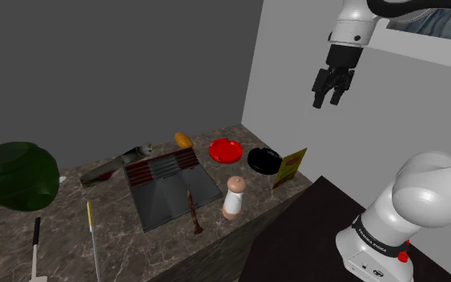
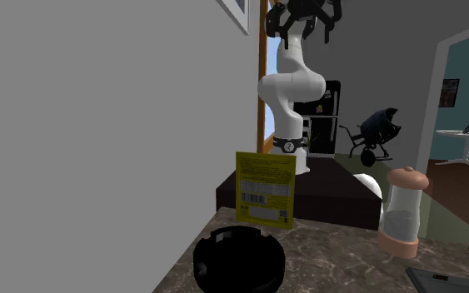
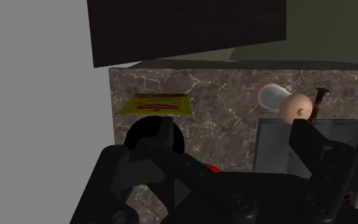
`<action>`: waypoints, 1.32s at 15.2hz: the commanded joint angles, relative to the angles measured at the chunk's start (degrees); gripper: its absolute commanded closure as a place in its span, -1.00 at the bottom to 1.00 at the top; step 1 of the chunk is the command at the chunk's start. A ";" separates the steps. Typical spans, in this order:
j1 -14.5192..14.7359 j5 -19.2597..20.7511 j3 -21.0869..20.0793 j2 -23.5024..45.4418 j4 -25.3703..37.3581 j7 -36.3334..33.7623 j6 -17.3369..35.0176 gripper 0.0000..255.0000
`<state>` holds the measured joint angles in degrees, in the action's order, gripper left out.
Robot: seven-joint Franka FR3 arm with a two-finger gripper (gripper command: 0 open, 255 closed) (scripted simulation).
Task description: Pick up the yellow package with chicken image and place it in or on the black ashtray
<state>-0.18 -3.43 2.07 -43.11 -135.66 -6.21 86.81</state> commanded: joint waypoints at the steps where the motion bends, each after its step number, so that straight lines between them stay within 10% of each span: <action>1: 0.00 0.00 0.00 0.00 0.00 0.00 0.00 -1.00; 20: -22.25 -2.62 -6.34 17.23 -20.17 -52.05 42.49 -1.00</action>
<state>-21.14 -6.11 -4.03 -26.97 -155.29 -55.10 127.22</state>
